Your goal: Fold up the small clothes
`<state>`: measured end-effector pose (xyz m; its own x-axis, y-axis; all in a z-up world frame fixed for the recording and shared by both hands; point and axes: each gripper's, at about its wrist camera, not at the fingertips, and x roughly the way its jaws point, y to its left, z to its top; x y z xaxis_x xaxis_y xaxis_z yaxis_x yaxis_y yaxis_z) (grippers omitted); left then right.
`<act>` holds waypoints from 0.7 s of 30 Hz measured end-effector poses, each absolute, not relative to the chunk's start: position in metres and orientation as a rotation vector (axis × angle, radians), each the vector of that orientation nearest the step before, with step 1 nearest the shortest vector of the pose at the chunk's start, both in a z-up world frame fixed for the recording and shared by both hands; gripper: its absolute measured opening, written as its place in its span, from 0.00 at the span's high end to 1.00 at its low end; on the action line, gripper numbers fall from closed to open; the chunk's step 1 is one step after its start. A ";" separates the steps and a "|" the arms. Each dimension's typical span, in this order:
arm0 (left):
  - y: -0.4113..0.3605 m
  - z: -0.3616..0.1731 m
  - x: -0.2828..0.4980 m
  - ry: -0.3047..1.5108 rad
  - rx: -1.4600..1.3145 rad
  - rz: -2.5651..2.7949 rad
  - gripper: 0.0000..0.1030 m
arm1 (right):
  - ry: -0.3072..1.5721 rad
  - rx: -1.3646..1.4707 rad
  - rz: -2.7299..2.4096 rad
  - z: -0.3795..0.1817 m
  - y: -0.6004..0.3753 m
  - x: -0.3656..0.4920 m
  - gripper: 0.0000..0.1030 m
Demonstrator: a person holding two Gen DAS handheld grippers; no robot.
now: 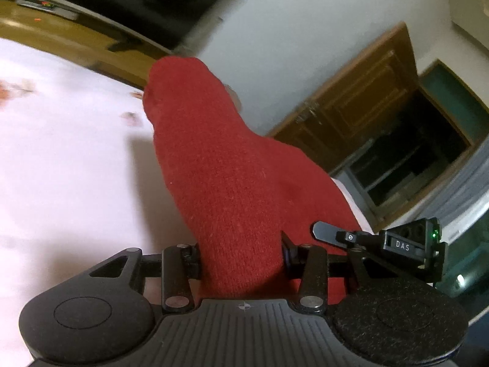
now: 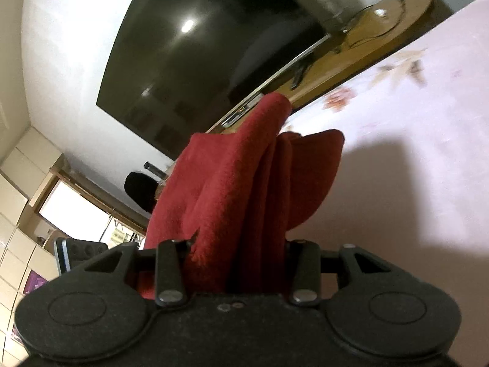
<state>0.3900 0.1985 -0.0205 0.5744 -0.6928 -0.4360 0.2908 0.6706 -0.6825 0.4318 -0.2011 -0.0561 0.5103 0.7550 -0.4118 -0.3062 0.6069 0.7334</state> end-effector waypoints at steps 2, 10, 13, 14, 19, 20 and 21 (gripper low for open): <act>0.234 -0.021 0.383 0.757 -0.601 -0.585 0.59 | 0.805 0.648 0.713 -0.060 -0.175 0.434 0.60; 0.365 -0.055 0.375 0.839 -0.658 -0.482 0.55 | 0.890 0.692 0.787 -0.092 -0.056 0.453 0.60; 0.407 -0.086 0.368 0.882 -0.680 -0.352 0.36 | 0.979 0.673 0.755 -0.121 -0.018 0.465 0.55; 0.420 -0.091 0.360 0.853 -0.743 -0.359 0.36 | 1.020 0.658 0.708 -0.134 -0.010 0.469 0.49; 0.455 -0.071 0.316 0.723 -0.720 -0.212 0.34 | 0.951 0.718 0.617 -0.132 -0.038 0.461 0.44; 0.459 -0.064 0.311 0.686 -0.725 -0.220 0.34 | 0.913 0.678 0.592 -0.124 -0.046 0.455 0.44; 0.458 -0.056 0.309 0.653 -0.714 -0.228 0.34 | 0.864 0.636 0.572 -0.112 -0.054 0.449 0.49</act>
<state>0.3093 0.4580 -0.0558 0.7800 -0.4066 -0.4757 -0.0227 0.7413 -0.6708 0.4492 -0.0542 -0.1120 0.5264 0.6834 -0.5059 -0.1985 0.6773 0.7084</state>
